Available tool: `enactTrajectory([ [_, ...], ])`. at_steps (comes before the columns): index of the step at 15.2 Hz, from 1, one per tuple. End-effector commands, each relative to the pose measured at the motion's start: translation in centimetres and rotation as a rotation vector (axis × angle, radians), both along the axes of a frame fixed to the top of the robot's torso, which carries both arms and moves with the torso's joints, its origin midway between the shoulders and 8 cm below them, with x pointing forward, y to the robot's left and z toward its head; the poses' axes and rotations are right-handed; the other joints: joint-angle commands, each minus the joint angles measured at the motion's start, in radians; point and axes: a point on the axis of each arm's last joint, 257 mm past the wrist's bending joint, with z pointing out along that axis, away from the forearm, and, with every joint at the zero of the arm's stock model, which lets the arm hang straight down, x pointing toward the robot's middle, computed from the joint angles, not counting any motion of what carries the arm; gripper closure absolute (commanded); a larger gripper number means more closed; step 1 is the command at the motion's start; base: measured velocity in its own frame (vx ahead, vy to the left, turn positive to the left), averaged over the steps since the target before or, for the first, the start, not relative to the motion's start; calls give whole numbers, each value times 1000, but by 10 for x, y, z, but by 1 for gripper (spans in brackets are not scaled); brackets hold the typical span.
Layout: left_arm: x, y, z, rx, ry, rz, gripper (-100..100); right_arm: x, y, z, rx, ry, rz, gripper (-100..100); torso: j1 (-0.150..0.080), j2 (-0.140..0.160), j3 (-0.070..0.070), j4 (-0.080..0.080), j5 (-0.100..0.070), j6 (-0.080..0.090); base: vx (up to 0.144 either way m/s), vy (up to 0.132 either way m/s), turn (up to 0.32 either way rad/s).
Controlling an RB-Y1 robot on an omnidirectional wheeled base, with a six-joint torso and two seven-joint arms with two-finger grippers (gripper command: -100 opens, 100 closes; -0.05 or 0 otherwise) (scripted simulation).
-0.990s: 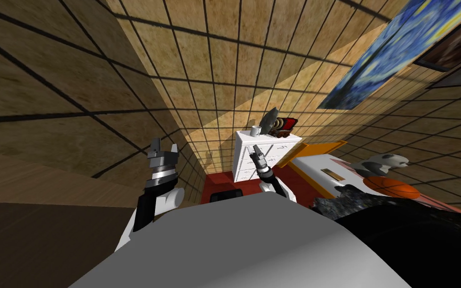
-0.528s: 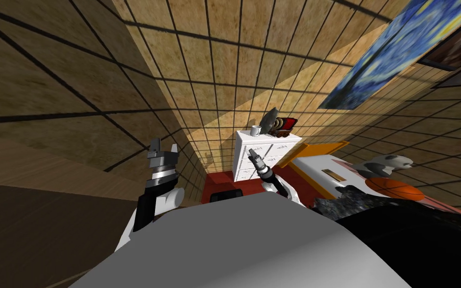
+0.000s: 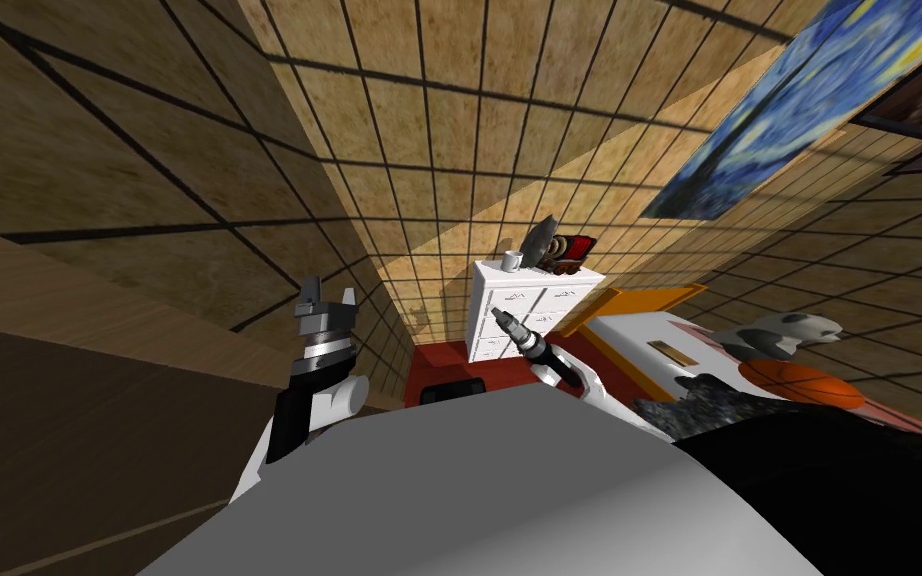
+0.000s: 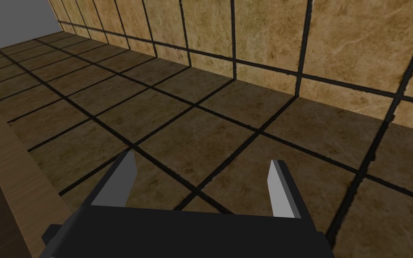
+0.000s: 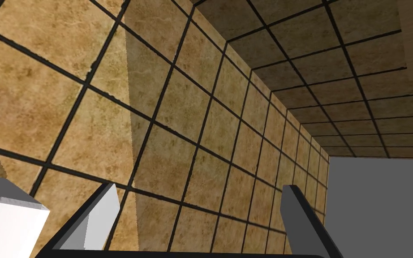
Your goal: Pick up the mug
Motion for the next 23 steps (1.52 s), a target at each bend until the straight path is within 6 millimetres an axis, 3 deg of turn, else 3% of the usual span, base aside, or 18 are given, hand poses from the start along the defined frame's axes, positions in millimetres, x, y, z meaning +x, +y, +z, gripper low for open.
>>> enactTrajectory([
  [1, 0, 0, 0, 0, 0, 0, 0, -3, -2, -6, -49, 3, 18, -100, 0, 0, 0, 0, 0, 0, -14, -3, -1],
  [3, 0, 0, 0, 0, 0, 0, 0, -5, 1, -18, -106, -8, 40, -100, 0, -1, 0, 0, 0, 0, -10, -1, 25],
  [7, 0, 0, 0, 0, 0, 0, 0, -7, -3, -24, -167, 0, 61, -100, 0, -1, 0, 0, 0, 0, -16, -4, 27],
  [8, 0, 0, 0, 0, 0, 0, 0, -9, -3, -37, -225, -13, 81, -100, 0, -1, -1, 0, 0, 0, -15, -2, 61],
  [11, 0, 0, 0, 0, 0, 0, 0, -12, -8, -42, -285, -5, 102, -100, 0, -1, 0, 0, 0, 0, -18, -5, 45],
  [12, 0, 0, 0, 0, 0, 0, 0, -13, -9, -54, -331, -20, 117, -100, 0, -1, 0, 0, 0, 0, -20, -6, 64],
  [16, 0, 0, 0, 0, 0, 0, 0, -16, -18, -60, -407, -11, 142, -100, 0, -1, 0, 0, 0, 0, -16, -6, 30],
  [17, 0, 0, 0, 0, 0, 0, 0, -18, -23, -72, -462, -26, 158, -100, 0, -1, -1, 0, 0, 0, -15, -1, 93],
  [21, 0, 0, 0, 0, 0, 0, 0, -21, -33, -76, -532, -18, 180, -100, 0, -1, -1, 0, 0, 0, -14, -6, 28],
  [23, 0, 0, 0, 0, 0, 0, 0, -23, -43, -88, -607, -30, 202, -100, 0, -1, -1, 0, 0, 0, -18, -5, 92],
])
